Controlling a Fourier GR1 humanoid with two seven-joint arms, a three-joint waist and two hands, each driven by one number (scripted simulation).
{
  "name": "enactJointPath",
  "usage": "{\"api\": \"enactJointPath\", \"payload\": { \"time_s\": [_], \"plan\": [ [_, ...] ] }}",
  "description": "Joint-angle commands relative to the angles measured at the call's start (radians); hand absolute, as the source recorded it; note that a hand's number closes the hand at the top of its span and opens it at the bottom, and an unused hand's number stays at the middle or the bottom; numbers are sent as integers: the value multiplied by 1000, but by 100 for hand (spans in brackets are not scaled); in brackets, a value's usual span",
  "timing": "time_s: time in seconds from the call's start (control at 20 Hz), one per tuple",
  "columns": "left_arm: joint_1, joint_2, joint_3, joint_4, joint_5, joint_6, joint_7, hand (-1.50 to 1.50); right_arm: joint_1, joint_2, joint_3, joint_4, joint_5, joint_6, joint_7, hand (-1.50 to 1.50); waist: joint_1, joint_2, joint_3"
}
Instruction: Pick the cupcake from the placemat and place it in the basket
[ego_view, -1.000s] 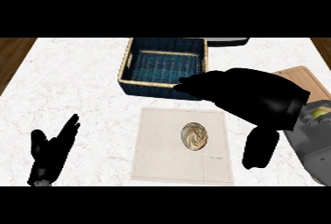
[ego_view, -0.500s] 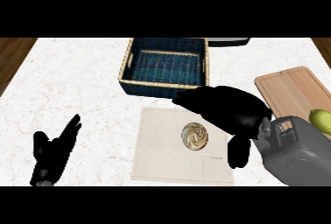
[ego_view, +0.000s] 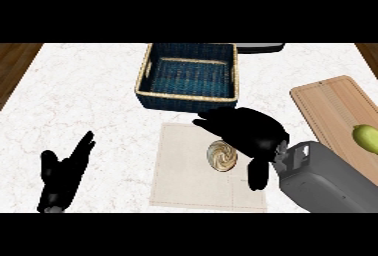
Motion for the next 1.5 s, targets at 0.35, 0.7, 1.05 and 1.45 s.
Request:
{"api": "enactJointPath", "payload": {
  "time_s": [0.35, 0.7, 1.05, 1.45],
  "plan": [
    [13, -7, 10, 70, -3, -24, 72, 0, 59, 72, 27, 115, 149, -81, -116, -150, -2, 9, -14],
    [38, -4, 45, 104, 10, -56, 29, 0, 80, 117, 59, 150, 238, -113, -135, -150, -4, 8, -15],
    [58, -17, 39, 17, -27, -20, 75, 0, 146, 84, 68, 157, 303, -74, -139, -150, -6, 6, -14],
    [64, -19, 44, -24, -28, -38, 125, 0, 107, 193, 43, 305, 368, -128, -201, -150, 3, 7, -13]
  ]
}}
